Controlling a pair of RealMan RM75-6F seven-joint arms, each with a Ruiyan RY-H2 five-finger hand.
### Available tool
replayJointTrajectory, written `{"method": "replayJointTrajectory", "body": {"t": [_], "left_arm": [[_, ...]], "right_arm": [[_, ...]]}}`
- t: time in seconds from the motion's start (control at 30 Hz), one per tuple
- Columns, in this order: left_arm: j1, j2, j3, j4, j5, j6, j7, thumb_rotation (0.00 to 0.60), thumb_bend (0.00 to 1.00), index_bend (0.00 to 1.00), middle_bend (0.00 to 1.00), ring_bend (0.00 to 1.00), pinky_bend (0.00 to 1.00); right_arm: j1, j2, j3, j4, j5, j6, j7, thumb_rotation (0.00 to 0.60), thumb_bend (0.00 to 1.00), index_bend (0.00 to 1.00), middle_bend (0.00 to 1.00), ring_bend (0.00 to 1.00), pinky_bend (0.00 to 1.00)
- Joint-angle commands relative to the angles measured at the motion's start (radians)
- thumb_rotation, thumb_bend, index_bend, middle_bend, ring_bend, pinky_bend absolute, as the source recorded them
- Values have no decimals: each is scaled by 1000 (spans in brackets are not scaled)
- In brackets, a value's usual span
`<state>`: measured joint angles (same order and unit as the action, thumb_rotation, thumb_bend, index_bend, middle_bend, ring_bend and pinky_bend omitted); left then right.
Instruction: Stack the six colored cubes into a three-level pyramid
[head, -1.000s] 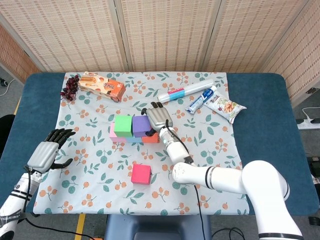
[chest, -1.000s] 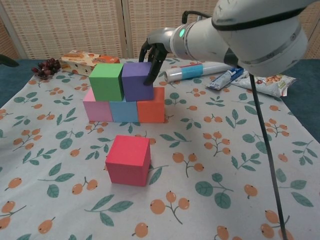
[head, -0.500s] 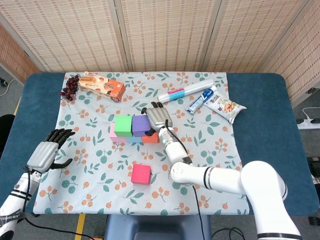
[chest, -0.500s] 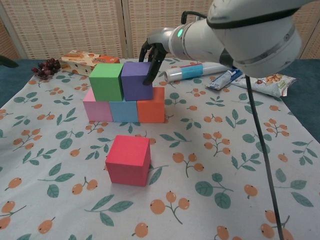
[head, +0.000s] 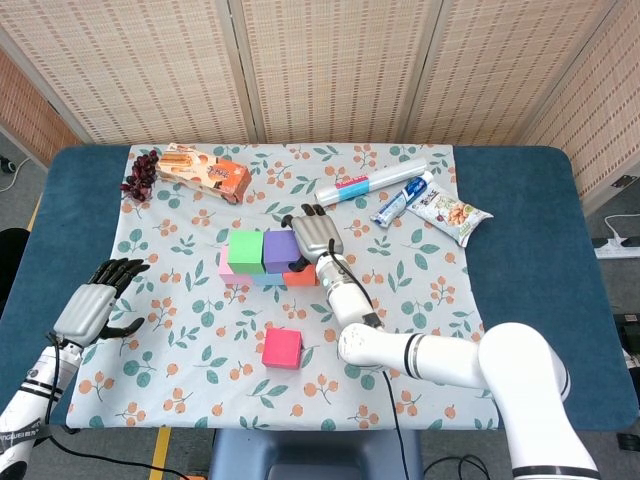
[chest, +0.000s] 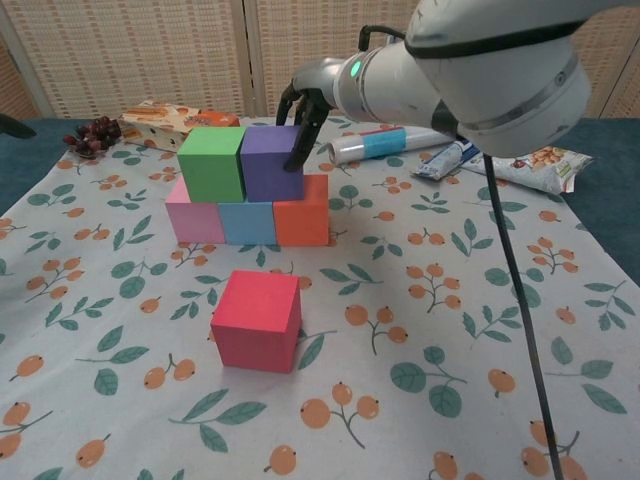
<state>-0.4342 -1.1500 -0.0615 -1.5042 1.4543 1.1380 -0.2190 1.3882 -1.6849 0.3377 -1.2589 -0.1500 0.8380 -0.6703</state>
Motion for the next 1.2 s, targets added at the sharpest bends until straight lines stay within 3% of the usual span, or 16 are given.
{"method": "replayJointTrajectory", "body": {"t": [0.03, 0.57, 0.8, 1.2], "left_arm": [[0, -2, 0, 3, 0, -1, -1, 600, 288, 134, 82, 0, 42], [2, -9, 3, 18, 5, 2, -15, 600, 290, 133, 82, 0, 42], [2, -13, 3, 25, 8, 5, -21, 600, 291, 132, 82, 0, 42], [2, -15, 5, 29, 12, 7, -27, 600, 291, 123, 81, 0, 42]], "right_arm": [[0, -2, -1, 2, -1, 0, -4, 600, 151, 227, 366, 36, 0], [2, -9, 8, -6, 3, 11, -24, 600, 151, 122, 334, 0, 0], [-2, -6, 8, -22, 0, 16, -30, 600, 151, 4, 239, 0, 0], [-26, 39, 1, -99, -20, 31, -31, 600, 151, 0, 21, 0, 0]]}}
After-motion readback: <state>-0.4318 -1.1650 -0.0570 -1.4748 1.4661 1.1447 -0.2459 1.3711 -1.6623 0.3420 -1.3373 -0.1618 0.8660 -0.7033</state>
